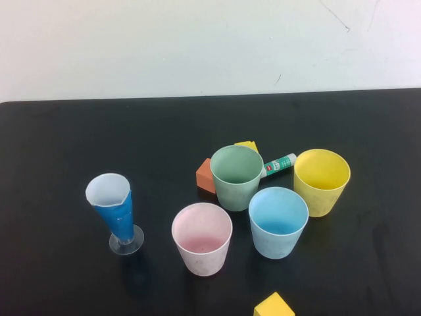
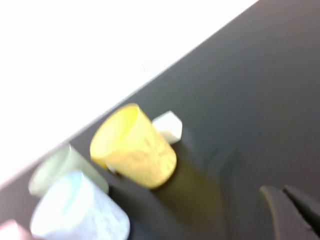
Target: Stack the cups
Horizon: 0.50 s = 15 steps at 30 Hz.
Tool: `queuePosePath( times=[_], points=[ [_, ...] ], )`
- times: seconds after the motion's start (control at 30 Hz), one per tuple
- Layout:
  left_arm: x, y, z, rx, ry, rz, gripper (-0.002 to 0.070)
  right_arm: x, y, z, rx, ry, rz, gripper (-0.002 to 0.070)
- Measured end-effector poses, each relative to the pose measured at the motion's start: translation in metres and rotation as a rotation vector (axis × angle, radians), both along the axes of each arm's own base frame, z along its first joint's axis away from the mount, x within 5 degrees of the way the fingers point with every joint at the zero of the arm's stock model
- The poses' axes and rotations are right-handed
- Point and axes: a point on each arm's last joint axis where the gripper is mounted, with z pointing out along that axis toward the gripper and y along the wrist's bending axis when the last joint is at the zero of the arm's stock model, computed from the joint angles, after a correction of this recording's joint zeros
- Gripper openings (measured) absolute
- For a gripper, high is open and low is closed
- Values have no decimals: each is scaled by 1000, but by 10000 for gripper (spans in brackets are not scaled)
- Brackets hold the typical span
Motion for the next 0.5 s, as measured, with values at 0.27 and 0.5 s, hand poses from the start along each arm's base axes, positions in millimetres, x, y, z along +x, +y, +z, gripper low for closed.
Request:
queuePosePath(
  times=[0.27,0.5],
  points=[
    [0,0,-1,-169,-5,-60,-2,-2,5,-6,-75,48,72,-3],
    [3,-6,-6,-25,215,-78,-2,-3,5,-6,-138,37,90,-3]
  ],
)
